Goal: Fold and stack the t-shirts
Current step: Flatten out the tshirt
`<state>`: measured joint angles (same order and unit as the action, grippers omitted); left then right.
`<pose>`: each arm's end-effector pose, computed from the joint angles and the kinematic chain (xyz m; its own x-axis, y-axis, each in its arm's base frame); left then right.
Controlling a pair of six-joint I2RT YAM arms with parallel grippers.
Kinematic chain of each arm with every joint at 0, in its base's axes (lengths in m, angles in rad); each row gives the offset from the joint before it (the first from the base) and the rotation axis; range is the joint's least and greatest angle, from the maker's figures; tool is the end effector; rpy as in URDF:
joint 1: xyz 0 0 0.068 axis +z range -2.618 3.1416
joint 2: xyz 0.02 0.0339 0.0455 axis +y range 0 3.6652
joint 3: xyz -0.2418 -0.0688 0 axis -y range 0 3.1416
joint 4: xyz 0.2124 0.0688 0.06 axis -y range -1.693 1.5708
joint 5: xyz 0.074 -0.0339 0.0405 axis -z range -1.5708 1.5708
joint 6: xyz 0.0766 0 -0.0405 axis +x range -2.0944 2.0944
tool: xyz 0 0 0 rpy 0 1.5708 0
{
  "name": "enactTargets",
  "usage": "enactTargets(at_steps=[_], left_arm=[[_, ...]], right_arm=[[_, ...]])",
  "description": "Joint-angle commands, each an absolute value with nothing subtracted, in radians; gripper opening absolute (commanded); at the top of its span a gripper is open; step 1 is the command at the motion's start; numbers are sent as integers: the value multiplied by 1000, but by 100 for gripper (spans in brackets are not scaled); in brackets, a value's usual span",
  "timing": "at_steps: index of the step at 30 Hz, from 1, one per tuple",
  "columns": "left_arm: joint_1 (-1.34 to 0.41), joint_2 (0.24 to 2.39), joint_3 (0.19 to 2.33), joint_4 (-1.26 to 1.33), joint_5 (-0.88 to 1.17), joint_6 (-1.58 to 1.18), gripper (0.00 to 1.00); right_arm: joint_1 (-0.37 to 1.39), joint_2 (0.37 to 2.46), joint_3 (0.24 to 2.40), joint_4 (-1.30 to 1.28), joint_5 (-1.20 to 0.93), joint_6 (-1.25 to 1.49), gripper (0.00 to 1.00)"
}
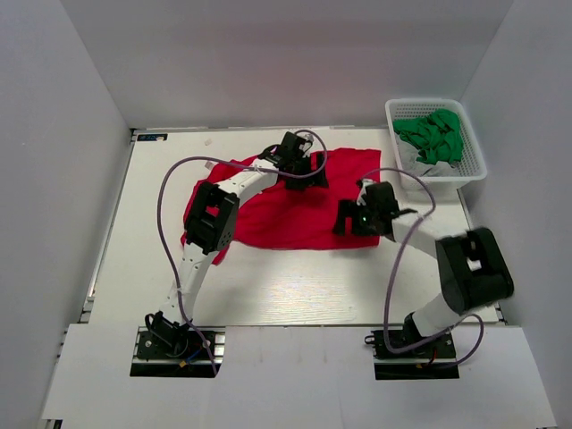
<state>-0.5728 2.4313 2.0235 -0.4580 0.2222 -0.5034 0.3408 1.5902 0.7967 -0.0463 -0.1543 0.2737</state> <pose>0.4266 -0.2952 0.1287 -0.8736 0.0035 -0.4867 0.2594 0.8494 -0.4596 0.2942 0.1168 0.1345 -0.7910 0.0029 -0.6118 -0.2214 0.9309 0.2906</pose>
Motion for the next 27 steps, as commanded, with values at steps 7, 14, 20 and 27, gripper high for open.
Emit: enactTargets(at_steps=[7, 14, 20, 27], left_arm=[[-554, 2502, 1968, -598, 110, -534, 99], [-554, 2491, 1954, -556, 190, -534, 99], [-554, 2462, 1916, -525, 210, -534, 99], [-554, 2442, 1907, -525, 210, -534, 99]], right_arm=[[351, 1084, 422, -445, -138, 534, 90], [350, 744, 419, -586, -210, 580, 90], [351, 921, 557, -433, -60, 471, 90], [356, 1265, 742, -256, -56, 422, 90]])
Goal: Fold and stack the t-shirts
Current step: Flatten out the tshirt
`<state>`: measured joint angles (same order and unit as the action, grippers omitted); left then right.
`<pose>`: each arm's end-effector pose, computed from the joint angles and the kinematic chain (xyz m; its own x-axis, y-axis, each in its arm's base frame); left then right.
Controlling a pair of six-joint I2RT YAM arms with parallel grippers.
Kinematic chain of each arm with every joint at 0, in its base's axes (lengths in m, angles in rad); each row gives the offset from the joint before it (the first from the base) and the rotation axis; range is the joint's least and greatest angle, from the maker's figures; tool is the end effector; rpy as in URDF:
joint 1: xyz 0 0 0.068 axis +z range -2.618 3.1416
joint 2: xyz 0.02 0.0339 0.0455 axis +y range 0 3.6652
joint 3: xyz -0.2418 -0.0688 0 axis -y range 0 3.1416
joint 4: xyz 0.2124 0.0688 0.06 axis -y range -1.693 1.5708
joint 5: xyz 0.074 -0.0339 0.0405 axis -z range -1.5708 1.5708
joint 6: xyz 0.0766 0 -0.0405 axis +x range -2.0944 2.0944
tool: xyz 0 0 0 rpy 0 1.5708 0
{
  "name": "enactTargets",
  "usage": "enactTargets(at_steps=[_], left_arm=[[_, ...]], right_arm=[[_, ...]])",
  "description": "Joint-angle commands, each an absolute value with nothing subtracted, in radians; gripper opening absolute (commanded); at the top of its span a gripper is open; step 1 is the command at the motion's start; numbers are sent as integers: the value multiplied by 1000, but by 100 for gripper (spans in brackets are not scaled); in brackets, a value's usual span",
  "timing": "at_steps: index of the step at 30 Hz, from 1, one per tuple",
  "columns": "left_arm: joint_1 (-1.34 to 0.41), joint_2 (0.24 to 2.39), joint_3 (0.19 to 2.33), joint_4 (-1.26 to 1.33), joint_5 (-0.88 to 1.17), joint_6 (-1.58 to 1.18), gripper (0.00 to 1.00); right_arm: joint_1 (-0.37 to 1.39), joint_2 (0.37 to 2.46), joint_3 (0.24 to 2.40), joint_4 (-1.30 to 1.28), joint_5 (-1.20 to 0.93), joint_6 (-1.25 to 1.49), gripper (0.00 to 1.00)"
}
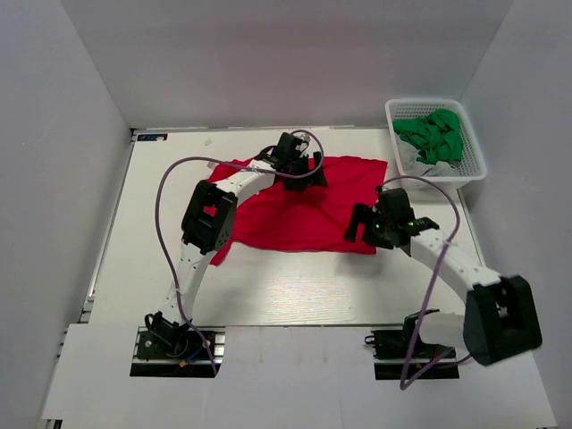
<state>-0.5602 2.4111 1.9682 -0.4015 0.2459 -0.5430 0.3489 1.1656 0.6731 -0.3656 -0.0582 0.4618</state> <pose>0.4274 -0.2901 0.1272 -0.8793 -0.0401 -0.4746 0.2313 0.8352 -0.4990 0.2227 0.0858 0.1743 -0.8045 0.1807 -0.5658 -0.0207 0.9435 0.3307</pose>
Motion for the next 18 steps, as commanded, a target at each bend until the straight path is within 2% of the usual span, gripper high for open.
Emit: enactTargets(at_steps=[1, 9, 18], left_arm=[[-554, 2442, 1907, -525, 210, -534, 99], [-554, 2442, 1875, -515, 219, -534, 99], [-554, 2433, 1836, -497, 219, -543, 99]], right_arm=[[357, 1285, 755, -220, -72, 420, 90], [383, 1509, 844, -91, -172, 423, 90], [445, 1517, 859, 18, -212, 388, 90]])
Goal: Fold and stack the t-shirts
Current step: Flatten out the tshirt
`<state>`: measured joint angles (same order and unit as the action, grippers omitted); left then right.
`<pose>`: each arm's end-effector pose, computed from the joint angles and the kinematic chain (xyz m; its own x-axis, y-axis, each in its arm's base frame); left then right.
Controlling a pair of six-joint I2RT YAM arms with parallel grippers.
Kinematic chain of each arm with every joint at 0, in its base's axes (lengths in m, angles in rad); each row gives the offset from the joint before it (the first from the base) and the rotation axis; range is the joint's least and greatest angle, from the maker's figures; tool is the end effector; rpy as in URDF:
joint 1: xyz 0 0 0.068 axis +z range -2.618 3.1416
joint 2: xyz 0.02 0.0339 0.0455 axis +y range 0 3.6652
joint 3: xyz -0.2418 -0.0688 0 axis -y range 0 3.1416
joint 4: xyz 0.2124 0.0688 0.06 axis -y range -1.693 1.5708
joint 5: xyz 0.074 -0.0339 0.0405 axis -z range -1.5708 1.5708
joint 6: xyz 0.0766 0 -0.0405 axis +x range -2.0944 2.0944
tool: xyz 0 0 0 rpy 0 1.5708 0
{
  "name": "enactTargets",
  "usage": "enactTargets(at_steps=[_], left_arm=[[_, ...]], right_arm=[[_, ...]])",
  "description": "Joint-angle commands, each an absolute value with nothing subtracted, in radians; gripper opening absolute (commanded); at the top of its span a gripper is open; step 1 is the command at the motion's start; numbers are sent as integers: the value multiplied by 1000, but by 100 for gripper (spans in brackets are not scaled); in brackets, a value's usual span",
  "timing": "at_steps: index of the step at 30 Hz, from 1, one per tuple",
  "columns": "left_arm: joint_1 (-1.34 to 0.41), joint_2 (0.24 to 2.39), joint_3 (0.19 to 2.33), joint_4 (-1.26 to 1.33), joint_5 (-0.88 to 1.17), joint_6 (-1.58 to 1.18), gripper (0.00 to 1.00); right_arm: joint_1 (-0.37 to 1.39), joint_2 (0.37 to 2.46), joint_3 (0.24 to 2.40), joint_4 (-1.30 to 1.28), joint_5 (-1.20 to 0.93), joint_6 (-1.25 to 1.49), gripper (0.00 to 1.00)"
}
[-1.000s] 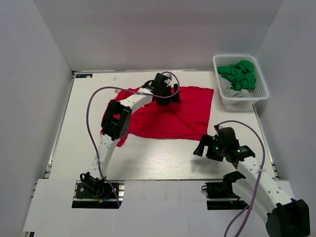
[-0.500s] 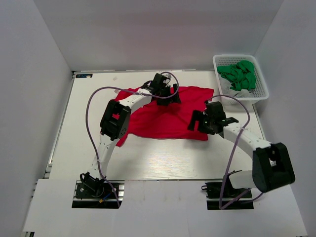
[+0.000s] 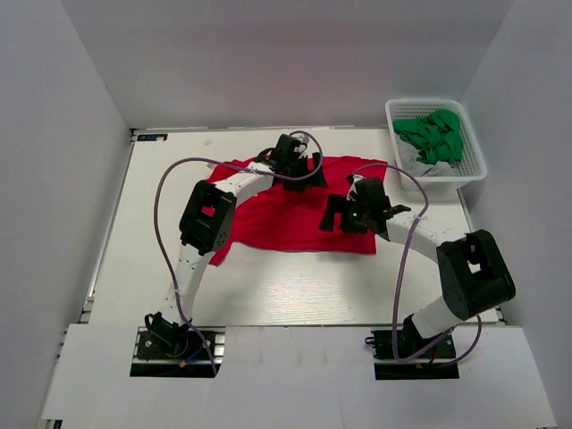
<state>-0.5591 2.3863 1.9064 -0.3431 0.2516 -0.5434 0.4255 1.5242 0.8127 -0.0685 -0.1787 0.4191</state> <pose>0.4247 -0.2882 0.1258 -0.8718 -0.0452 -0.4877 0.2412 0.8270 -0.5078 0.2813 0.1424 0.1567 -0.7973 0.0783 -0.5985 -0.2155 0.8892 0.4035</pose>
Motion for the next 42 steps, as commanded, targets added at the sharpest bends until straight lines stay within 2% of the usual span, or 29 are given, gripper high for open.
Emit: enactTargets(at_steps=[1, 6, 12, 20, 27, 31, 36, 39, 42], left_arm=[[-554, 2433, 1827, -497, 219, -543, 99], [-554, 2433, 1827, -497, 219, -543, 99], [-554, 2433, 1827, -497, 209, -552, 99], [-554, 2422, 1807, -489, 190, -571, 99], [-554, 2413, 1796, -489, 199, -571, 99], [-554, 2385, 1786, -466, 230, -560, 99], [-554, 2350, 1786, -466, 241, -537, 99], [-554, 2310, 1786, -466, 241, -528, 99], [-554, 2267, 1786, -466, 278, -517, 99]], right_arm=[[446, 1546, 865, 18, -216, 384, 90], [459, 1604, 862, 8, -219, 394, 90], [465, 1582, 779, -40, -196, 400, 90], [488, 1332, 573, -230, -149, 443, 90], [528, 1097, 370, -337, -244, 568, 90], [534, 1003, 414, -422, -177, 565, 90], [531, 1002, 604, -578, -54, 538, 90], [528, 988, 670, -578, 79, 546, 90], [526, 1003, 681, -531, 97, 557, 90]])
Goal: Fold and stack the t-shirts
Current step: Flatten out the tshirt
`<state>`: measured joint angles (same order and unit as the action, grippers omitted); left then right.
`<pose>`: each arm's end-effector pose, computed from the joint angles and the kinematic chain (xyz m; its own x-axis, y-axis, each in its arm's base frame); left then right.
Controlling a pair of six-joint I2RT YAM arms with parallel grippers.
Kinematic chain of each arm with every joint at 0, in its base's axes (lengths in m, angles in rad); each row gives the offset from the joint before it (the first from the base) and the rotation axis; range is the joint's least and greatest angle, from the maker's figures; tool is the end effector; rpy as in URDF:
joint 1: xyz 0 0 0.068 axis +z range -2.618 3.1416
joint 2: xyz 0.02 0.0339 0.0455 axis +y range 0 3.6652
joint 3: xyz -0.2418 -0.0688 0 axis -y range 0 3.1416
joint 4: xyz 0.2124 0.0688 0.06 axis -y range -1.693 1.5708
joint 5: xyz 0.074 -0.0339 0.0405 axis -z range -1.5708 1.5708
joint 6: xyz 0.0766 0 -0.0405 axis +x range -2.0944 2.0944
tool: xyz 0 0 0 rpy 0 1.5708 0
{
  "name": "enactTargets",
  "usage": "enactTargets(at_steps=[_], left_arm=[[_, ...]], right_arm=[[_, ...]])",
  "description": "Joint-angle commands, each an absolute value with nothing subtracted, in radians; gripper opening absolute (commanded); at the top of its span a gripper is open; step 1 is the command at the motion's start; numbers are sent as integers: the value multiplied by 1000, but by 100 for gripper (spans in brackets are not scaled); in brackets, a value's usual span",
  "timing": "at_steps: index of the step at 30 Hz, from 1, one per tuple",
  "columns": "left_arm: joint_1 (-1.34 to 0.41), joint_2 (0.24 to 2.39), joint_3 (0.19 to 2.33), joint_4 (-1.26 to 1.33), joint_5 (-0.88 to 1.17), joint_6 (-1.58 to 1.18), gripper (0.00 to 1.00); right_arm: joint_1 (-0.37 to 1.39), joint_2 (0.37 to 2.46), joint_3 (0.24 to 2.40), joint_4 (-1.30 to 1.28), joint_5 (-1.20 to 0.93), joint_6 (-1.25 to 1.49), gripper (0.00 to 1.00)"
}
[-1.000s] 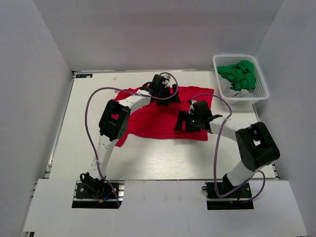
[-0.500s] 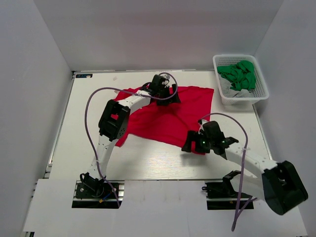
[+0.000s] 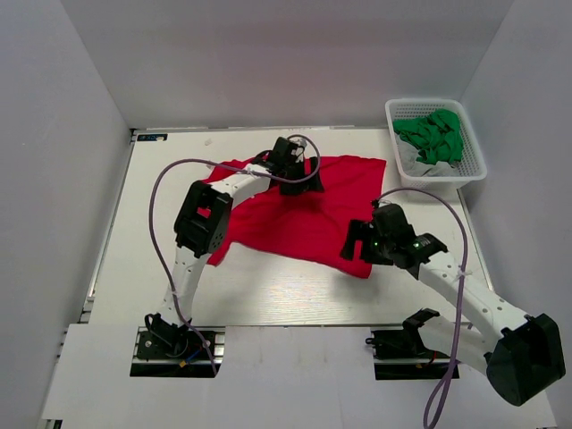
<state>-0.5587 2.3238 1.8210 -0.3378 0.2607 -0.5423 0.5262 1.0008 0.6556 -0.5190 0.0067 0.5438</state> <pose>0.4127 -0.2813 0.1299 -0.8807 -0.0375 -0.4722 0.2375 0.8275 -0.5087 0.1797 0.1038 0.1871 -0.8207 0.1216 -0.5582 -0.0863 0.9395 0.3316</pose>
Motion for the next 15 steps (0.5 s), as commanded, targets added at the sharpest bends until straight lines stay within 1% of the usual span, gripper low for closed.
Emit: enactTargets(at_steps=[1, 5, 6, 7, 8, 9, 10, 11, 12, 13, 15], left_arm=[[-554, 2254, 1786, -475, 278, -508, 99], [-554, 2149, 1752, -532, 232, -489, 99], [-554, 2114, 1737, -573, 168, -489, 99], [-545, 2073, 1670, -574, 135, -489, 99], [-545, 1969, 1616, -574, 105, -489, 99], [-545, 1910, 1556, -565, 28, -517, 99], [-534, 1849, 1442, -555, -24, -535, 99], [-534, 1789, 1390, -564, -78, -558, 99], [-525, 1732, 1341, -578, -180, -610, 99], [-525, 1619, 1244, -609, -224, -638, 99], [-514, 1515, 1149, -635, -325, -717, 99]], right_arm=[[526, 1006, 681, -502, 88, 561, 90], [529, 1086, 698, -410, 38, 549, 90], [528, 1101, 706, -396, 34, 548, 90], [526, 1136, 707, -352, 26, 548, 90], [529, 1156, 721, -342, 11, 548, 90], [531, 1196, 724, -321, 11, 539, 90], [531, 1236, 738, -301, -23, 532, 90], [531, 1259, 738, -293, -23, 532, 90], [532, 1319, 739, -267, -26, 520, 90], [532, 1339, 744, -256, -40, 520, 90], [532, 1415, 756, -212, -54, 508, 90]])
